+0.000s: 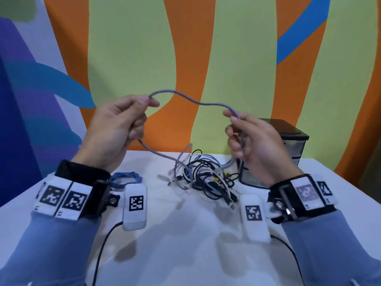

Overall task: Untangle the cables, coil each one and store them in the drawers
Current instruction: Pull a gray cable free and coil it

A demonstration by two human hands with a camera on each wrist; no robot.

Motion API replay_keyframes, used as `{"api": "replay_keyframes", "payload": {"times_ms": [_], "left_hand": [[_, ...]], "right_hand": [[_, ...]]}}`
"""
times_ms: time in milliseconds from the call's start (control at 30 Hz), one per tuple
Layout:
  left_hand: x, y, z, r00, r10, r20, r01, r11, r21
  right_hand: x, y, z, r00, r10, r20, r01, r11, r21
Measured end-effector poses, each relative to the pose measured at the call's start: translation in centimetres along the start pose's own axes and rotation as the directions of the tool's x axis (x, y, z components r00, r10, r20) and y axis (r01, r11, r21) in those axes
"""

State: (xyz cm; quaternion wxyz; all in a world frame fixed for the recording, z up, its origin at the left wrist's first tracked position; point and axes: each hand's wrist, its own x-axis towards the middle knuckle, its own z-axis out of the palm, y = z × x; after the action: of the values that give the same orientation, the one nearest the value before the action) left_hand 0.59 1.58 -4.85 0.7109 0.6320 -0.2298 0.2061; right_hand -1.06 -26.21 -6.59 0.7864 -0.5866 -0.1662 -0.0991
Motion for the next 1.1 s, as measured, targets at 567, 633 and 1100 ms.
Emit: {"api": "replay_keyframes", "payload": {"times_ms": [567, 633, 1100], "left_hand": [[-0.5, -0.4, 1.4, 0.815, 0.544, -0.199, -0.340, 0.727, 0.596], [-0.3, -1.2, 1.6, 0.890, 0.435, -0.135, -0.251, 0.716, 0.651], [-2.4, -2.6, 5.5, 0.807, -0.207, 0.553, -0.283, 0.687, 0.670]], "right_hand": [[0.6, -4.0, 3.7, 0.937, -0.072, 0.342, 0.052, 0.996, 0.068], [0.8, -4.4, 3.9, 0.941, -0.074, 0.331, 0.072, 0.997, 0.017], [2.0, 2.6, 5.4, 0.975, -0.174, 0.137, 0.198, 0.963, -0.185]]}}
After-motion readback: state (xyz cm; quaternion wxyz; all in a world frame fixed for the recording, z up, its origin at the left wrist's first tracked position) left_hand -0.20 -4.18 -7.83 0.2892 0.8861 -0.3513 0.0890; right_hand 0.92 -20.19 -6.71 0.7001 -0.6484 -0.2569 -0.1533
